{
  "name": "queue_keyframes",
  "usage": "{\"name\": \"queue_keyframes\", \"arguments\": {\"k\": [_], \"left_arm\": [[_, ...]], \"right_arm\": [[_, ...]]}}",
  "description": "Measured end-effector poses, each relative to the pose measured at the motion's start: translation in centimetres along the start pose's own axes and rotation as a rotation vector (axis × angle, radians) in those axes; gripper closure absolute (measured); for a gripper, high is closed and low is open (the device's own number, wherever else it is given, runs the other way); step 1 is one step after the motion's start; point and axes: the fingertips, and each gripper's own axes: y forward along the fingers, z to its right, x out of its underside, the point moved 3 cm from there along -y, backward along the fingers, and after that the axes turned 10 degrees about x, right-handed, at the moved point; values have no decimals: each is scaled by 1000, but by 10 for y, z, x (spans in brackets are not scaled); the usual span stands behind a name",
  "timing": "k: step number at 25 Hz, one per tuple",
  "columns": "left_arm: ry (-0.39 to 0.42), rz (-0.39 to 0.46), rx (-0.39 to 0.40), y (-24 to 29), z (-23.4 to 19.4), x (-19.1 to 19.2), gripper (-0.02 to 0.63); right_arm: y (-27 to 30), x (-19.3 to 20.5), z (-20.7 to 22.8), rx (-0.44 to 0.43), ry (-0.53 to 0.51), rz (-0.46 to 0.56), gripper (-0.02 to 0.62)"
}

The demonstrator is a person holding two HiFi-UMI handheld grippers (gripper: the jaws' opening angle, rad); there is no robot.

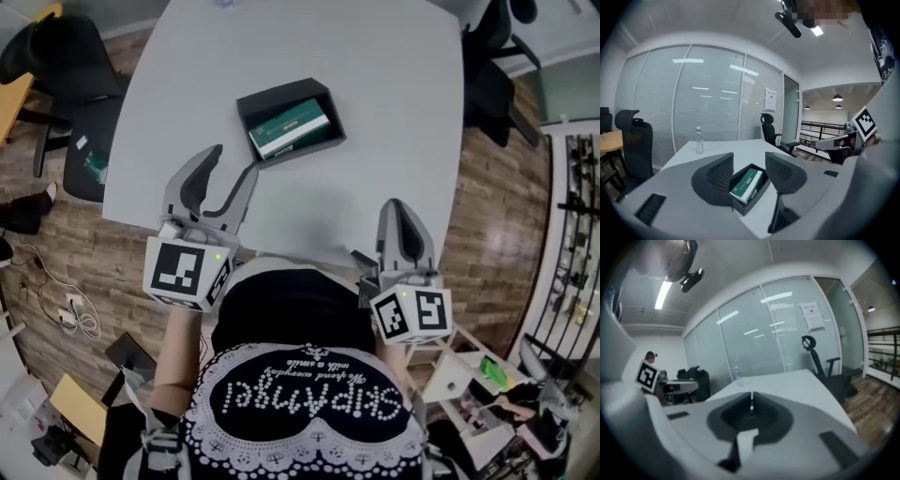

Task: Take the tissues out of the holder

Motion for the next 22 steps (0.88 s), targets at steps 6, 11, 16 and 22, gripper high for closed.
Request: {"name": "queue_keyframes", "arguments": {"k": [6,11,16,22], "left_arm": [[65,-93,93,32,0,8,328],[65,-164,154,63,-3,21,299],[61,-227,209,97,-6,36,288],[63,-312,234,135,-11,62,272]], "right_arm": [[-5,6,9,45,24,-13,560],[-7,11,15,81,42,-32,560],[-11,17,20,118,63,-55,560],[-12,24,30,166,89,-81,560]]}}
